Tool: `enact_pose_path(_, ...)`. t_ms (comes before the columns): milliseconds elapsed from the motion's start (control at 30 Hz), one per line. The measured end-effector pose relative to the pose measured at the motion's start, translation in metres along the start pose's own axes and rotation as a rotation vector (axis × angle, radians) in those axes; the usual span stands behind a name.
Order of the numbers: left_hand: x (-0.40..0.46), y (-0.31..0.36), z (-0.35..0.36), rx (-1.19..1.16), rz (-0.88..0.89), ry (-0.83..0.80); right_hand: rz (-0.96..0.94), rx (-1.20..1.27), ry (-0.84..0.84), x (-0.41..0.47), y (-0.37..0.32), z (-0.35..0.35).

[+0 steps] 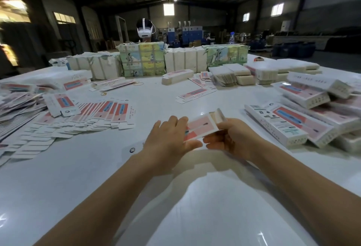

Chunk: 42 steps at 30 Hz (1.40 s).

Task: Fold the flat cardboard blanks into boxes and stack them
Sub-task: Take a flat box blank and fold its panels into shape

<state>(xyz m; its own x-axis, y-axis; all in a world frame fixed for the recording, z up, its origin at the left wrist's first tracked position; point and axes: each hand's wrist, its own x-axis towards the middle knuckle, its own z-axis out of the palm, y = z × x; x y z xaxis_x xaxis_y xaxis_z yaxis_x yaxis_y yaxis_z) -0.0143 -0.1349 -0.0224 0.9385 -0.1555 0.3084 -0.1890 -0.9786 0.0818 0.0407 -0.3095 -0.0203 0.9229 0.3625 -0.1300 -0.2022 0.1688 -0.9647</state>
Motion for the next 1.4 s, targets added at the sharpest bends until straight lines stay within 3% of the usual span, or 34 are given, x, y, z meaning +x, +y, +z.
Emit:
enact_pose_path(133,-0.013,-0.006,-0.006,-0.128,-0.063,0.021,-0.004,-0.067,0.138,-0.002,0.003,0.004)
enact_pose_path(267,-0.016,-0.022,-0.017,-0.13,-0.166,-0.06,-0.542,-0.53,0.365,-0.008,0.006,0.003)
enact_pose_path(367,-0.017,-0.023,-0.02,-0.139,-0.203,-0.097,-0.683,-0.735,0.343,-0.013,0.012,0.01)
enact_pose_path(433,-0.017,-0.019,-0.019,-0.124,-0.196,-0.092,-0.668,-0.773,0.301,-0.013,0.018,0.016)
enact_pose_path(633,-0.02,-0.013,-0.015,-0.104,-0.15,-0.014,-0.531,-0.564,0.195,-0.019,0.017,0.024)
enact_pose_path(767,-0.021,-0.011,-0.013,-0.135,-0.078,0.0,-0.53,-0.598,0.136,-0.023,0.014,0.026)
enact_pose_path(1000,-0.021,-0.004,-0.009,-0.124,-0.076,0.08,-0.658,-0.677,0.246,-0.028,0.022,0.032)
enact_pose_path(1200,-0.02,0.002,-0.006,-0.046,-0.11,0.133,-0.694,-0.764,0.218,-0.03,0.027,0.037)
enact_pose_path(1333,-0.021,-0.003,-0.01,-0.037,-0.114,0.15,-0.628,-0.632,0.258,-0.027,0.016,0.032)
enact_pose_path(1400,-0.022,-0.004,-0.013,-0.022,-0.111,0.152,-0.464,-0.328,0.27,-0.021,0.011,0.027)
